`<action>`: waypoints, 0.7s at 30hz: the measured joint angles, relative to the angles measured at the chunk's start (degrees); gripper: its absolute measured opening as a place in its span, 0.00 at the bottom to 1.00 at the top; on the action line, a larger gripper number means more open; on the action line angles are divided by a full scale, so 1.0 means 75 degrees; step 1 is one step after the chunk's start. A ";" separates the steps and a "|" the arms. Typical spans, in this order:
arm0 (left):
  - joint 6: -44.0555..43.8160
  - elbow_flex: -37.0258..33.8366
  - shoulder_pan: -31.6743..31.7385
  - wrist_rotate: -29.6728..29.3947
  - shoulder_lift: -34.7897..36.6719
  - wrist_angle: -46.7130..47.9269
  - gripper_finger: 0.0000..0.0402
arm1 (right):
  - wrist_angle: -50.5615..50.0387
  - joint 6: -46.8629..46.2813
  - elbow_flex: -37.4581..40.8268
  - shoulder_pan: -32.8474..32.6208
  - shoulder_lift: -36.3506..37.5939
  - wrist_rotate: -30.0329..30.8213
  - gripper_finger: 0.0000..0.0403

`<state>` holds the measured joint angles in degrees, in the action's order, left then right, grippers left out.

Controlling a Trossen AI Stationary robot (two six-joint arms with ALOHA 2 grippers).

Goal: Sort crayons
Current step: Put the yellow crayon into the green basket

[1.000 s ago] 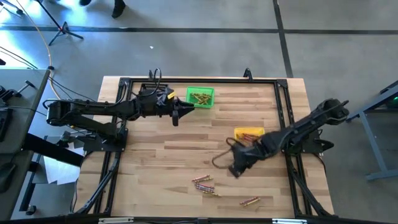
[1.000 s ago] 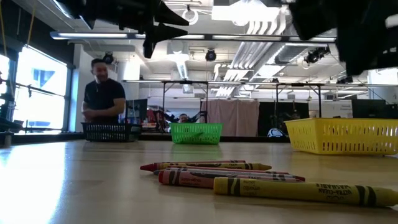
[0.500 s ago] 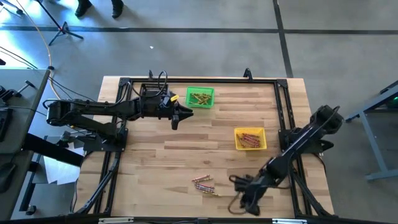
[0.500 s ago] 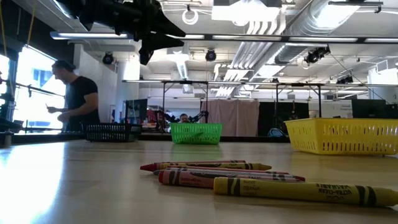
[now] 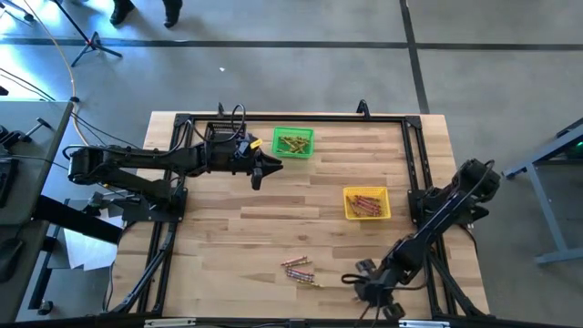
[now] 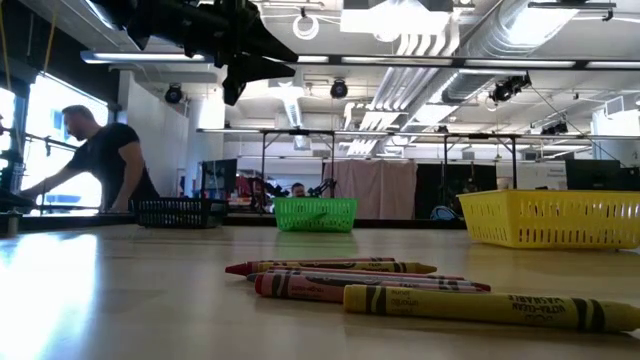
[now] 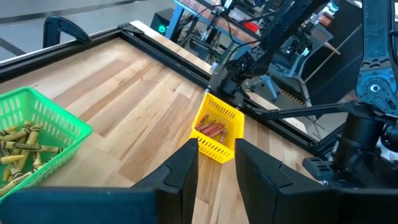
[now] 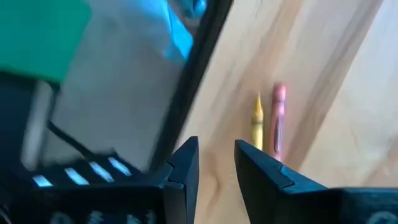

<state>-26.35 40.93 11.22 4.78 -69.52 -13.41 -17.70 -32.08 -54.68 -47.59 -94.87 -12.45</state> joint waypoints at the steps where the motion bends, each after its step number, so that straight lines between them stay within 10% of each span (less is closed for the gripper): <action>1: -0.0003 0.0000 0.0000 -0.0003 0.0000 0.0003 0.23 | -0.0207 0.0247 0.0000 -0.0014 0.0000 0.0000 0.22; 21: -0.0283 0.0000 0.0000 -0.0015 0.0000 0.0006 0.23 | -0.0383 0.1545 0.0172 -0.0006 -0.0514 0.0047 0.22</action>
<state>-28.47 40.93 11.22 4.67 -69.52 -13.37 -20.57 -20.49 -53.39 -47.64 -98.72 -12.10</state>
